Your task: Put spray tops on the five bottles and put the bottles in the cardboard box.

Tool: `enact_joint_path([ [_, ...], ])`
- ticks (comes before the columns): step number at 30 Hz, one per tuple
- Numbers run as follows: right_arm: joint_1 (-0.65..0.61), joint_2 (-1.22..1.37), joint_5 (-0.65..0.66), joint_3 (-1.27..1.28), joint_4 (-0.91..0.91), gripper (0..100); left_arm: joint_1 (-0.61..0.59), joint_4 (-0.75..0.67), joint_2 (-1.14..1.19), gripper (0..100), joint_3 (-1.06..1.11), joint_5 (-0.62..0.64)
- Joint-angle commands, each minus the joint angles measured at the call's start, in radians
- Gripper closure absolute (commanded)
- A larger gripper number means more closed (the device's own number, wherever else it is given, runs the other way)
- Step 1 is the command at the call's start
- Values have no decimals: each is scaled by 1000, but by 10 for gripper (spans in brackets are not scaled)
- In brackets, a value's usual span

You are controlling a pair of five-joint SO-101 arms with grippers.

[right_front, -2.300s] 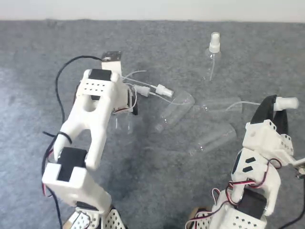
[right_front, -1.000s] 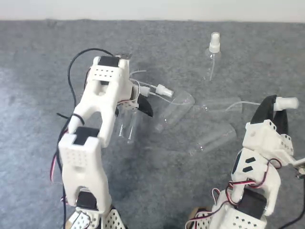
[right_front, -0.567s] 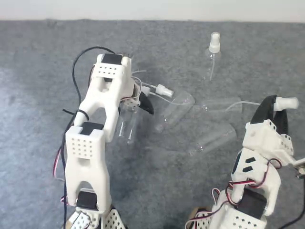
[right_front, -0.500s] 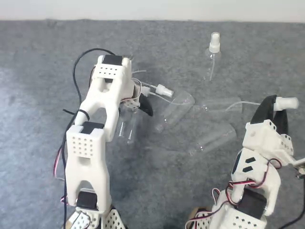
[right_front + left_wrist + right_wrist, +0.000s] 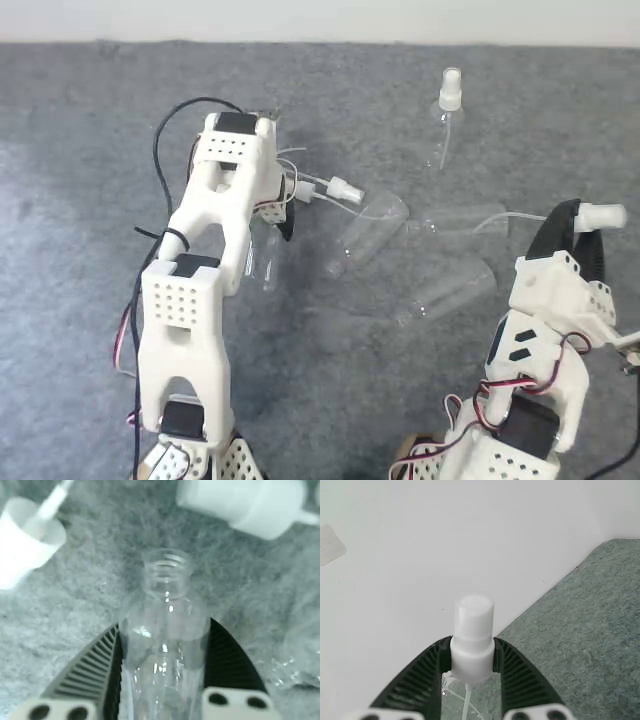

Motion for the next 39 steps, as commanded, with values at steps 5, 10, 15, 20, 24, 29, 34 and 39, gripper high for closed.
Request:
enact_joint_path([
  [5,-15,-12,0,-8,-25,993,-8,41,-78,914,-39,-5],
  [10,-15,-12,0,-8,-25,993,3,41,-230,914,93,-11],
  [15,-15,-12,0,-8,-25,993,-2,0,-430,914,240,-12],
  [20,-15,-12,0,-8,-25,993,2,-97,-583,914,409,-12],
  [24,-15,-12,0,-8,-25,993,3,-195,-703,914,558,-9],
  [29,-15,-12,0,-8,-25,993,0,-354,-845,914,737,-5],
  [34,-15,-12,0,-8,-25,993,2,-523,-984,914,912,-3],
  [39,-16,-12,0,-8,-25,993,3,-689,-1114,914,1081,2],
])
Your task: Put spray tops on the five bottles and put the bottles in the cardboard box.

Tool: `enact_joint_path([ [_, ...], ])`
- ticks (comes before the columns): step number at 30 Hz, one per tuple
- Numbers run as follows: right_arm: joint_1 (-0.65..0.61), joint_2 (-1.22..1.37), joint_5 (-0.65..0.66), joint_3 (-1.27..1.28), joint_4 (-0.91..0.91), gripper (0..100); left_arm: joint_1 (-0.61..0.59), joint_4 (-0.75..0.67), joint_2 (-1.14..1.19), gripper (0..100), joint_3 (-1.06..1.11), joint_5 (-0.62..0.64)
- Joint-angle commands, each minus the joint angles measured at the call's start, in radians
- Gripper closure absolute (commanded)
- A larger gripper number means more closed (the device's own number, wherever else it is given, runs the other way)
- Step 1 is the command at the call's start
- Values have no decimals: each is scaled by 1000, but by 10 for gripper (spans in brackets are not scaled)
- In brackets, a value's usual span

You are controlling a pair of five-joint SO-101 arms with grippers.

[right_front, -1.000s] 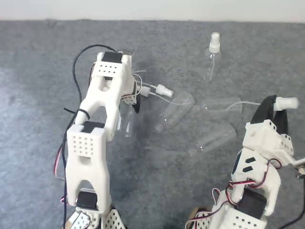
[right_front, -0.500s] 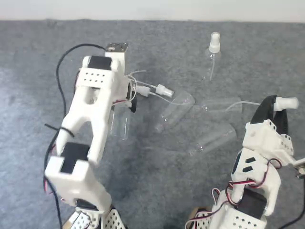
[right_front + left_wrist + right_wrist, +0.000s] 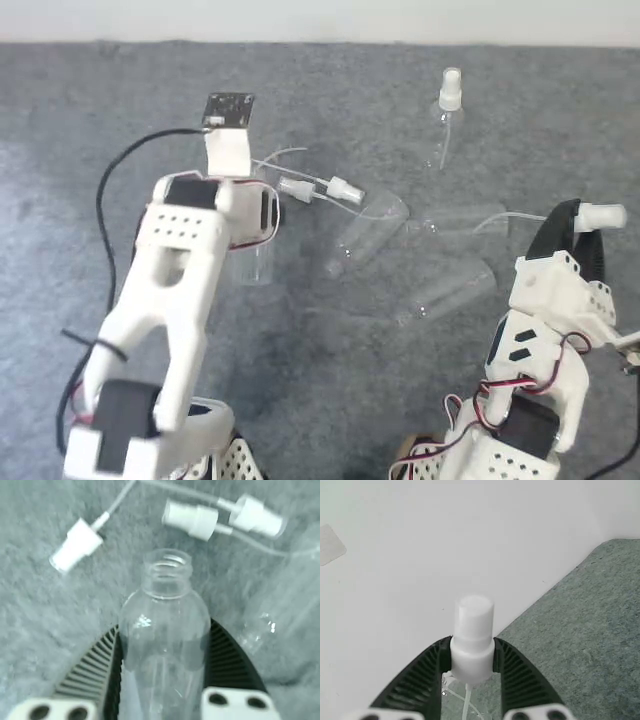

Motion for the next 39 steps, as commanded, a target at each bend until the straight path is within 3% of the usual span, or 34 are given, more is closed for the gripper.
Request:
enact_joint_path([
  [1,-16,-12,0,-8,-25,993,2,-130,-132,914,82,20],
  [5,-16,-12,0,-8,-25,993,2,-269,-215,914,194,103],
  [13,-16,-12,0,-8,-25,993,3,-595,-307,914,420,132],
  [20,-62,-13,52,6,-28,993,3,-954,-292,914,582,132],
  [28,-67,-13,64,83,-154,993,38,-1347,-198,914,716,124],
  [39,-68,-13,64,84,-156,993,64,-1884,94,914,808,-52],
])
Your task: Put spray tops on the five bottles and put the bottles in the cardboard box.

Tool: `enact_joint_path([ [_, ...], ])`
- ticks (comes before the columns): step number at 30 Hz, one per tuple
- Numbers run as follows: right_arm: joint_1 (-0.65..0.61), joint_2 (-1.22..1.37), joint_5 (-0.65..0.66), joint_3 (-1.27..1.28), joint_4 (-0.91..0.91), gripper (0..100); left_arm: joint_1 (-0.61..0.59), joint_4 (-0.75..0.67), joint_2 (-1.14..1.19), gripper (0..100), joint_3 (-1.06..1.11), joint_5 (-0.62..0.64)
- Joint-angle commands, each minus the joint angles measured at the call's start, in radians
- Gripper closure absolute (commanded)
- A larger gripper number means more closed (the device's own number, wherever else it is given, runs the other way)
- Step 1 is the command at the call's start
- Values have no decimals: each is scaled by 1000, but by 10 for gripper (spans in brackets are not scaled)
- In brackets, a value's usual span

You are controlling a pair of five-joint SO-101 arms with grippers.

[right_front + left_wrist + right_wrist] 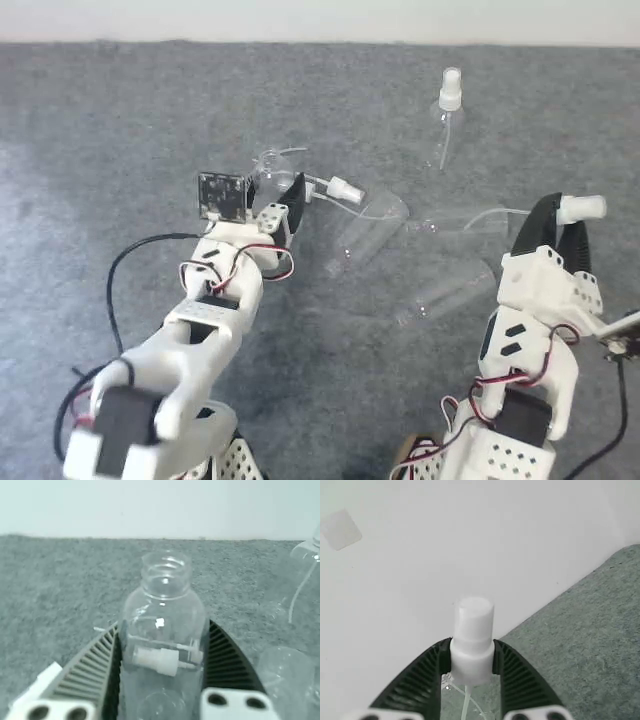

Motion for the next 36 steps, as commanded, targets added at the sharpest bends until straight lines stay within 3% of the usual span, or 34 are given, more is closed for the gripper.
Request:
enact_joint_path([
  [1,-7,-13,20,-15,-28,993,-3,-161,77,914,-2,-63],
  [12,-7,-13,20,-14,-28,993,3,-316,281,904,-13,-117],
  [20,-7,-13,20,-14,-28,993,-3,-315,275,714,-12,-109],
  [32,-7,-13,20,-14,-30,993,-32,-316,273,706,1,-112],
  [36,-7,-13,20,-14,-30,993,-29,-382,273,706,39,-115],
])
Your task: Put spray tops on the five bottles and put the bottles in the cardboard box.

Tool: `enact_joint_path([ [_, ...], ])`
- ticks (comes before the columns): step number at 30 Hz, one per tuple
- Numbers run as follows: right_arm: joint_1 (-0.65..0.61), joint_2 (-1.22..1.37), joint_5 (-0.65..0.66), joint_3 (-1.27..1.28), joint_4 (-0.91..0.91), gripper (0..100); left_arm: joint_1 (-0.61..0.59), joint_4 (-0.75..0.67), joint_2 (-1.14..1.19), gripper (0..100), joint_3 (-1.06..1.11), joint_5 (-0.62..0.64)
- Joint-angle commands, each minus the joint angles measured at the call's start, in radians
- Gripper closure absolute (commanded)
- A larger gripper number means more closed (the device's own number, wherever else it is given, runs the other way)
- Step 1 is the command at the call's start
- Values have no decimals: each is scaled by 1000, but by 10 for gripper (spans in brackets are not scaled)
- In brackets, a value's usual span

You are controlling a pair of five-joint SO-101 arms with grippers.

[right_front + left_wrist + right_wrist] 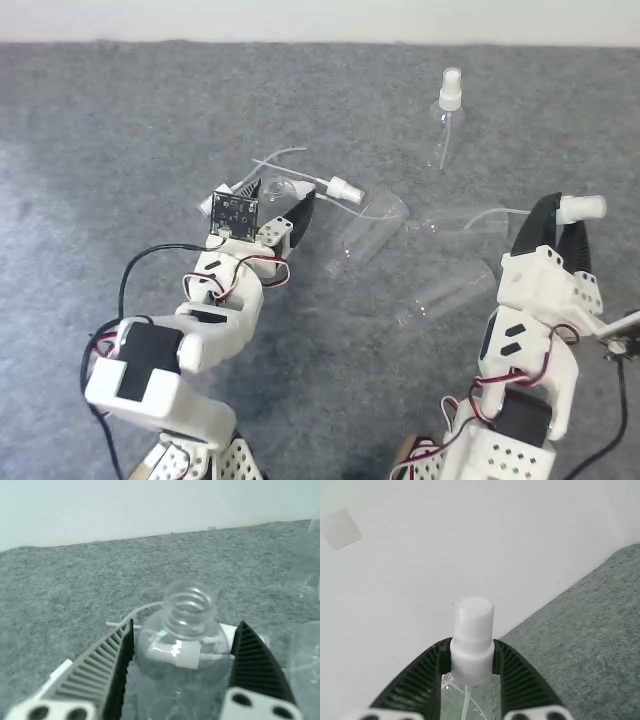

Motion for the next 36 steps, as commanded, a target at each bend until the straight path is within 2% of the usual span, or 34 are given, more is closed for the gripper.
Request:
enact_joint_path([
  [1,-7,-13,20,-14,-30,993,0,-89,-11,706,39,-8],
  [4,-7,-13,20,-14,-30,993,-3,-164,-11,705,76,-8],
  [10,-7,-13,20,-14,-30,993,-8,-175,-11,705,102,-8],
  [16,-7,-13,20,-12,-30,993,3,-358,-11,705,213,-2],
  [23,-8,-13,20,-12,-30,993,-6,-408,-11,705,265,-2],
  [26,-8,-13,20,-12,-28,993,-6,-488,-11,709,312,0],
  [28,-10,-13,20,-12,-25,993,-8,-545,-8,710,334,23],
  [36,-42,-13,21,-12,-21,993,-57,-618,-11,710,332,107],
])
